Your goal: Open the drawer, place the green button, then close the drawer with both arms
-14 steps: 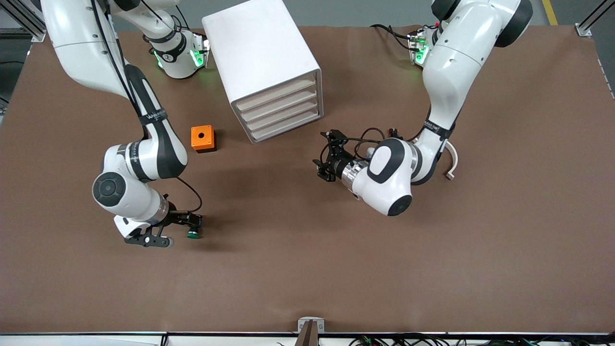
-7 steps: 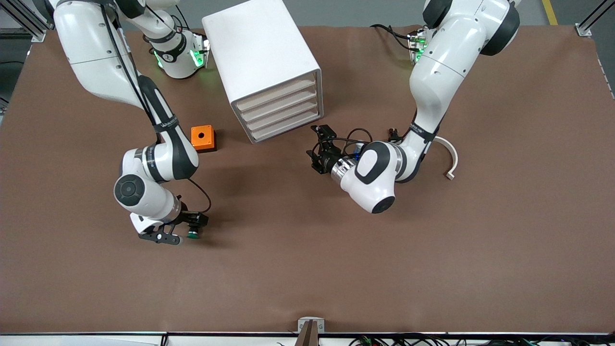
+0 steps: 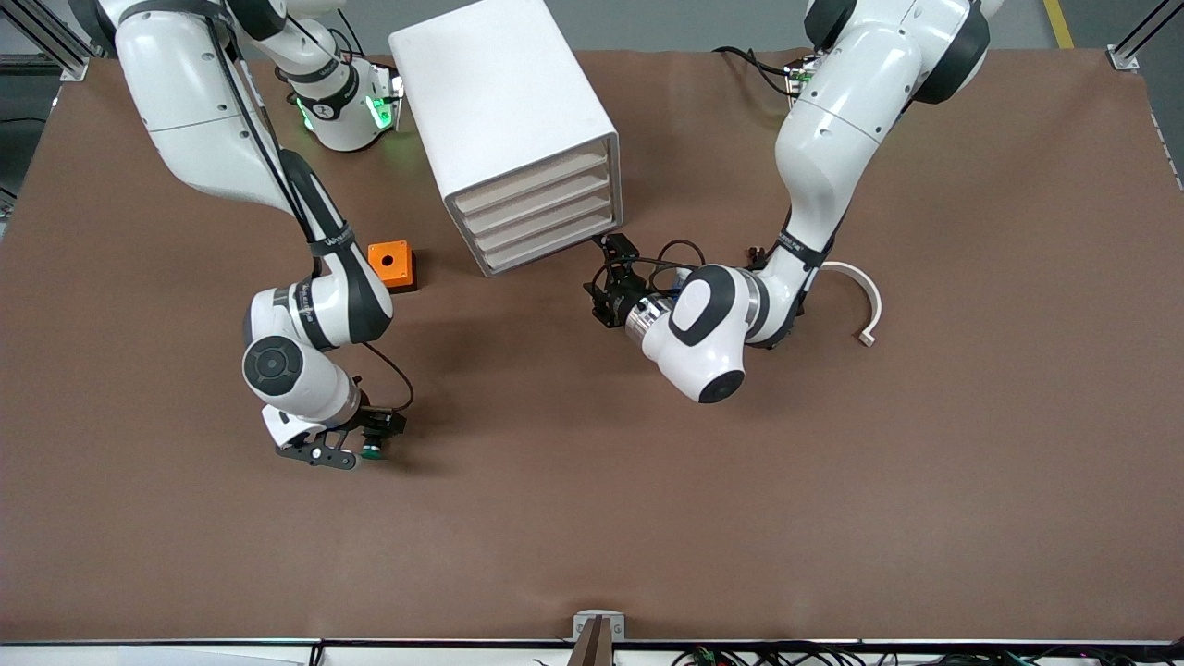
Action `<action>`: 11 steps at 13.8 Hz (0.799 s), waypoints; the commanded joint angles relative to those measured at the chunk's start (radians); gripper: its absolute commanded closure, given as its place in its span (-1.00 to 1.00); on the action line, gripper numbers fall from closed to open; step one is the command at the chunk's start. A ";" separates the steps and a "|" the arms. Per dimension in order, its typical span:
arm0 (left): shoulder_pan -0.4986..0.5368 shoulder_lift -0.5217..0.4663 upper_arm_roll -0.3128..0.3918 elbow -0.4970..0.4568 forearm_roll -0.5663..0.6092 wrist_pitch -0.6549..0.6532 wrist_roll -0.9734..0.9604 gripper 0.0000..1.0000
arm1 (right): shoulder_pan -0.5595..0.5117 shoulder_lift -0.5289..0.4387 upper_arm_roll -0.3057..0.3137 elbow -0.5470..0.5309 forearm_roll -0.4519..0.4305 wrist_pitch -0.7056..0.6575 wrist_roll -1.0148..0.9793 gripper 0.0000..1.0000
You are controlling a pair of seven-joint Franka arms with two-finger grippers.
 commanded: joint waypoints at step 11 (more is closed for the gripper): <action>-0.020 0.099 0.009 0.017 -0.016 -0.020 -0.193 -0.91 | 0.002 0.022 0.005 -0.006 -0.016 0.042 0.028 -0.32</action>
